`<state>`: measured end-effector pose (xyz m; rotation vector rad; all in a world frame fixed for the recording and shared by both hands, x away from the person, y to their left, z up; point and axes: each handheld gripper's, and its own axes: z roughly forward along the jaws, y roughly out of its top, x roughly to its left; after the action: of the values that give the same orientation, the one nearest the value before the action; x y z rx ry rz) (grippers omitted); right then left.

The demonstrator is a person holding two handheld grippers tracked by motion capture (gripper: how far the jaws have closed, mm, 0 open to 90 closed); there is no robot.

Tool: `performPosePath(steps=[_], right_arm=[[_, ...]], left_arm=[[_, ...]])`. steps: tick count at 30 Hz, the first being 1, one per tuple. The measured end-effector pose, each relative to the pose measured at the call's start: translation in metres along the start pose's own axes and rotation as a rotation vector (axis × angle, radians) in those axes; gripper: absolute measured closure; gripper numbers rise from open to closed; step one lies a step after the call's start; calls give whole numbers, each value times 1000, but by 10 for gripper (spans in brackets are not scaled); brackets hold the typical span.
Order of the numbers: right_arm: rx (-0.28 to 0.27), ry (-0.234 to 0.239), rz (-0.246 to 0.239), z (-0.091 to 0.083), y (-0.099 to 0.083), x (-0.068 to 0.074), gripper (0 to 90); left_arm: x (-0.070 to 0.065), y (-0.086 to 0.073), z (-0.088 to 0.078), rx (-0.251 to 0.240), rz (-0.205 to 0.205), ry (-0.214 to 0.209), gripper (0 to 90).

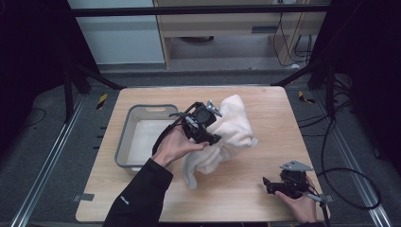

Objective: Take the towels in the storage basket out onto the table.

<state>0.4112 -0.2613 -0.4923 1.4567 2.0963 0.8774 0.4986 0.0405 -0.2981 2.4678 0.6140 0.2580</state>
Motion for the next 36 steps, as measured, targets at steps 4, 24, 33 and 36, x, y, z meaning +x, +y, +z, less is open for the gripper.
performPosePath(steps=[4,24,33,36], right_arm=[[-1,-1,1,0,0,0,64],[1,-3,-3,1,-1,0,65],[3,0,-2,1,-1,0,66],[2,-4,-4,2,-1,0,67]], left_arm=[[-1,-1,11,3,4,-15,603],[-5,-13,72,54,1,-34,592],[-2,-24,94,67,-9,-23,579],[-2,-27,99,76,-15,-26,571]])
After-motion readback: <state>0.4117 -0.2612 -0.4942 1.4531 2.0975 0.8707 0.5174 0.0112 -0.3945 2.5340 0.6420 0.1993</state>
